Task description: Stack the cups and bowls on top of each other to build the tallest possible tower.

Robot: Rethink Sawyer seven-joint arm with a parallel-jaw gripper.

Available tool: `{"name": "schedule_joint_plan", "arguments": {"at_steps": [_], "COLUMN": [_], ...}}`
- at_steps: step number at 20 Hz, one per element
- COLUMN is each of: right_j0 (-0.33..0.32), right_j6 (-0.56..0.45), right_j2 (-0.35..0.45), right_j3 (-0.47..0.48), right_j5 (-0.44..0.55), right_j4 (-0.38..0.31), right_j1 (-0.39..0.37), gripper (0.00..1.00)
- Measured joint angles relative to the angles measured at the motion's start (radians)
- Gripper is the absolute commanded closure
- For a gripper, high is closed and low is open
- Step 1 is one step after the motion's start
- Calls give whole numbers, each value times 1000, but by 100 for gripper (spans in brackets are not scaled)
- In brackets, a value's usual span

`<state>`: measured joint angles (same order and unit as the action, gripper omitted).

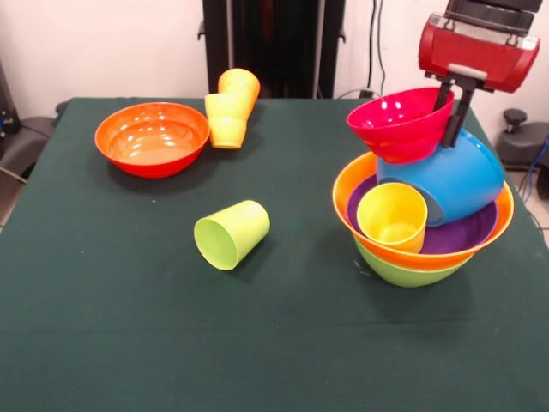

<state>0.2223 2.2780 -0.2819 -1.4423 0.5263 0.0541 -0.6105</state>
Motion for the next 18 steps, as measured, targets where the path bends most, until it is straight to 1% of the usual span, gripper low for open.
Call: {"name": "schedule_joint_plan", "arguments": {"at_steps": [7, 10, 18], "right_j0": [3, 3, 4], "right_j6": [0, 0, 0], "right_j2": [-15, -15, -15], "right_j3": [14, 15, 15], "right_j5": [0, 0, -9], "right_j4": [31, 45, 55], "right_j1": [19, 11, -15], "gripper": [100, 100, 100]}}
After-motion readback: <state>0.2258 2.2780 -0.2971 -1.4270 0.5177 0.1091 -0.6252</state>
